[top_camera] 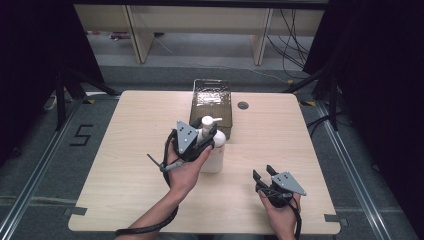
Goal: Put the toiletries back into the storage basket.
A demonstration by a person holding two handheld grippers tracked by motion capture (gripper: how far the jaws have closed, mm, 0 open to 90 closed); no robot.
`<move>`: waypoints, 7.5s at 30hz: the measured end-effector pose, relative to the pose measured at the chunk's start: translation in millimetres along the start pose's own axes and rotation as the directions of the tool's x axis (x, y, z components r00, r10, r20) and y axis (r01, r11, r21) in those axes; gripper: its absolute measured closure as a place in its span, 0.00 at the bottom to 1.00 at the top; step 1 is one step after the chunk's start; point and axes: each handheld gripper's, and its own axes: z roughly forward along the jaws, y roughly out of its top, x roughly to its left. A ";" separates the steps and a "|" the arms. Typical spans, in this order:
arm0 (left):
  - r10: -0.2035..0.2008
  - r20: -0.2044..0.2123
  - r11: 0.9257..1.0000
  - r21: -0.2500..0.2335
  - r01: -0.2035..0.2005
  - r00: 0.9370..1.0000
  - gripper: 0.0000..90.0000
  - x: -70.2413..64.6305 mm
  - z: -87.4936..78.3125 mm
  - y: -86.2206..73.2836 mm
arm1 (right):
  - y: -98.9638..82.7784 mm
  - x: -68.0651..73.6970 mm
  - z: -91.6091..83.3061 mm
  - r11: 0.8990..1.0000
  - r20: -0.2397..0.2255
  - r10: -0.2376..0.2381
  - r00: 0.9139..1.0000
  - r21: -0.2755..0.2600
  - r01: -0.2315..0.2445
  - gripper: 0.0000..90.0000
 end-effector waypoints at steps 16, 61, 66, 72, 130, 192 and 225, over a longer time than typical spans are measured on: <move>-0.006 -0.038 1.000 0.029 0.007 0.999 0.63 -6.4 6.0 5.3 | 0.3 1.3 0.3 1.000 -0.008 0.023 1.000 0.011 -0.023 0.50; -0.012 -0.028 1.000 -0.006 0.012 1.000 0.66 4.6 4.6 32.7 | 0.7 0.6 0.1 0.999 -0.013 0.034 0.999 0.022 -0.034 0.49; -0.008 -0.036 1.000 -0.010 0.008 0.999 0.66 5.9 6.0 36.7 | 0.3 0.8 0.7 0.999 -0.014 0.039 0.999 0.014 -0.039 0.49; -0.009 -0.042 1.000 -0.015 0.008 0.999 0.66 8.8 7.5 41.4 | 0.5 1.0 0.1 0.999 -0.013 0.036 0.999 0.019 -0.036 0.49; -0.004 -0.075 0.998 -0.063 0.000 0.997 0.66 22.1 23.4 73.8 | -0.1 4.0 0.5 0.997 -0.017 0.079 0.997 0.017 -0.078 0.49; 0.003 -0.099 0.994 -0.107 -0.014 0.995 0.66 36.7 51.9 98.6 | 0.6 0.7 0.3 0.999 -0.012 0.029 1.000 0.014 -0.029 0.49; 0.018 -0.095 0.991 -0.130 -0.031 0.995 0.66 44.5 75.0 112.0 | 0.7 1.7 0.1 0.998 -0.020 0.052 0.998 0.032 -0.051 0.49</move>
